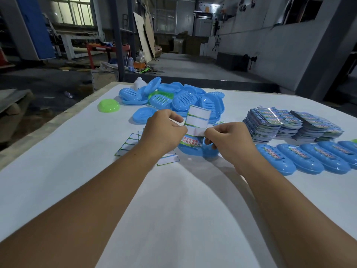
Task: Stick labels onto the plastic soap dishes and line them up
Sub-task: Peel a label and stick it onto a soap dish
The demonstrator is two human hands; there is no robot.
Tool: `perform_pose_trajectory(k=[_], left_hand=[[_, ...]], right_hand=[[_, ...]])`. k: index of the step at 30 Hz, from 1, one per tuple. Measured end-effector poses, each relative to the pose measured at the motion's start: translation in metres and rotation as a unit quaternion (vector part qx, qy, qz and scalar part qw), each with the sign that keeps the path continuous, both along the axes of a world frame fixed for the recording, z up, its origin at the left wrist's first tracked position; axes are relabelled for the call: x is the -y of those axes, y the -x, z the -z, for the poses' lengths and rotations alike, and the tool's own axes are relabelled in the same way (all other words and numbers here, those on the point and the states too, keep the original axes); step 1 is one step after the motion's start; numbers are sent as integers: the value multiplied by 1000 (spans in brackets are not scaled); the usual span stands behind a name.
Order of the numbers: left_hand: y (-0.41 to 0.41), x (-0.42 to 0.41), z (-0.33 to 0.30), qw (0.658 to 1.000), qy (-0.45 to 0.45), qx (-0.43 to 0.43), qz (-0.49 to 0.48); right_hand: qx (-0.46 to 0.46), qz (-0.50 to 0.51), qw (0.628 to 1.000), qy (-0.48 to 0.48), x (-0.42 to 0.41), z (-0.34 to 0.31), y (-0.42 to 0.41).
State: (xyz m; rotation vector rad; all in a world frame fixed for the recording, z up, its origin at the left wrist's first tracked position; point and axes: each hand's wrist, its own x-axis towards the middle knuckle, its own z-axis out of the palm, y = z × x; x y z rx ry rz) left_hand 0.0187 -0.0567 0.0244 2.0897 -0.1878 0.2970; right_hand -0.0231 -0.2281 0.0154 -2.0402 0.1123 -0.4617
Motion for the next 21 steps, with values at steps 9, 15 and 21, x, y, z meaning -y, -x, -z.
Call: perform_pose_trajectory(k=[9,15,21], left_hand=[[-12,-22,-4,995,-75,1,-72],[-8,-32,-3,946,-311,-18,-94],[-2,-23,-6,915,-386,36,-111]], right_hand=[[-16,23,998,-56,6,-3,2],[-16,44,998,-43,7,-1,1],[13,50,998,29,1,1,1]])
